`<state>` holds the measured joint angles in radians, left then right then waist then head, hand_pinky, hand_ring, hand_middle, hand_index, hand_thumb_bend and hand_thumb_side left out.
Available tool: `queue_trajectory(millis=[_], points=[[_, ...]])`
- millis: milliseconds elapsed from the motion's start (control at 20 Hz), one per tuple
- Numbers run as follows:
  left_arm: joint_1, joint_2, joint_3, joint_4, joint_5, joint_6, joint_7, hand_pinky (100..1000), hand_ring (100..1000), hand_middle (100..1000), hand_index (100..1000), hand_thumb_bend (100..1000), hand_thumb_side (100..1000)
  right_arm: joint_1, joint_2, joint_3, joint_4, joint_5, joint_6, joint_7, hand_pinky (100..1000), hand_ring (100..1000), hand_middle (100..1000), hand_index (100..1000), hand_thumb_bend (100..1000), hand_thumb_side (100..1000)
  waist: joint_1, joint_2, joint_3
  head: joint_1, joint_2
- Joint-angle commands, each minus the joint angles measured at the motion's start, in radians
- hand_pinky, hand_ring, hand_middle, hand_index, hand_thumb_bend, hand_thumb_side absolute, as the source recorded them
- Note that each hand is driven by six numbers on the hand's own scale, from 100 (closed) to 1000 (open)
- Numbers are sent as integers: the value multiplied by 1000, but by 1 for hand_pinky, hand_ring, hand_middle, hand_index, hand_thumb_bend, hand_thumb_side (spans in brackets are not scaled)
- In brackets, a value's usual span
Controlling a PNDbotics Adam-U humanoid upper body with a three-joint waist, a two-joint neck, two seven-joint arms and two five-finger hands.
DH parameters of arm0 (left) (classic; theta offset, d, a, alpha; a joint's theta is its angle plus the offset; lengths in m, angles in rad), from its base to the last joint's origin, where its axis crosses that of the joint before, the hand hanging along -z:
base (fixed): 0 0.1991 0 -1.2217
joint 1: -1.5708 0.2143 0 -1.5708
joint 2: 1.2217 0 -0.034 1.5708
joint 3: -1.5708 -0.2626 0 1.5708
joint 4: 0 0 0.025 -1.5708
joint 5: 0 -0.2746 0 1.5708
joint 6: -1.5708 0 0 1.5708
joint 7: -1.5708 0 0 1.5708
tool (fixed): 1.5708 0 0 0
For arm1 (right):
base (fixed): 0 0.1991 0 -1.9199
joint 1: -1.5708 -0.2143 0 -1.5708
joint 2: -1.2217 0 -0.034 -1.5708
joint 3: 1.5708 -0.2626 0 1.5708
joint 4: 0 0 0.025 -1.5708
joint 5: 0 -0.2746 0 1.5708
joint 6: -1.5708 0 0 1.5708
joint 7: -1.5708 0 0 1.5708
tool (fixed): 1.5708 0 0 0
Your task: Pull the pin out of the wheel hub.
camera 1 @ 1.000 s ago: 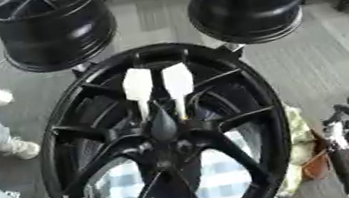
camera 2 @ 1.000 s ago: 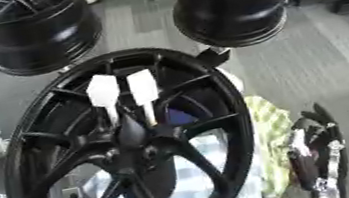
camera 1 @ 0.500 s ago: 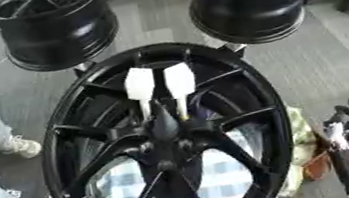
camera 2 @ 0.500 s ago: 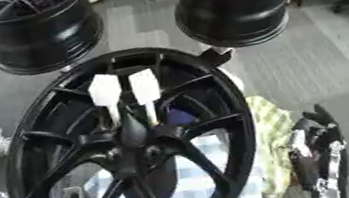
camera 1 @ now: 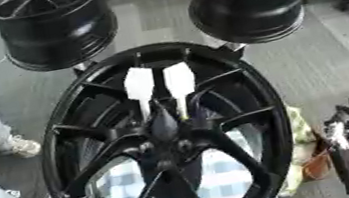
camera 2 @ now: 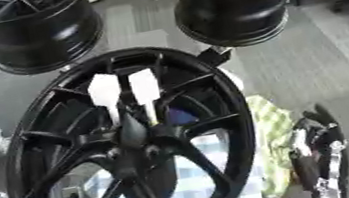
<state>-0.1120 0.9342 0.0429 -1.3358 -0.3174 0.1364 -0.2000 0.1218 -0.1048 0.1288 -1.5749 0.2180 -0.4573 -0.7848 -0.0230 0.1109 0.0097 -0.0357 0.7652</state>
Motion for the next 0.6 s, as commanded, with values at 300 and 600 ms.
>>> queue_trajectory(millis=[300,600], points=[[49,-32,62,-114,117,-25,135,750,751,798,915,361,704,-1,-17,-9,-16,7,-48,-56,548,572,699,870,100,556,3,-10,8,-5,5],[101,-140,106,-287,266,-77,330,691,661,726,847,221,680,-1,-16,-8,-16,6,-48,-54,548,572,699,870,100,557,1,-8,15,-5,5]])
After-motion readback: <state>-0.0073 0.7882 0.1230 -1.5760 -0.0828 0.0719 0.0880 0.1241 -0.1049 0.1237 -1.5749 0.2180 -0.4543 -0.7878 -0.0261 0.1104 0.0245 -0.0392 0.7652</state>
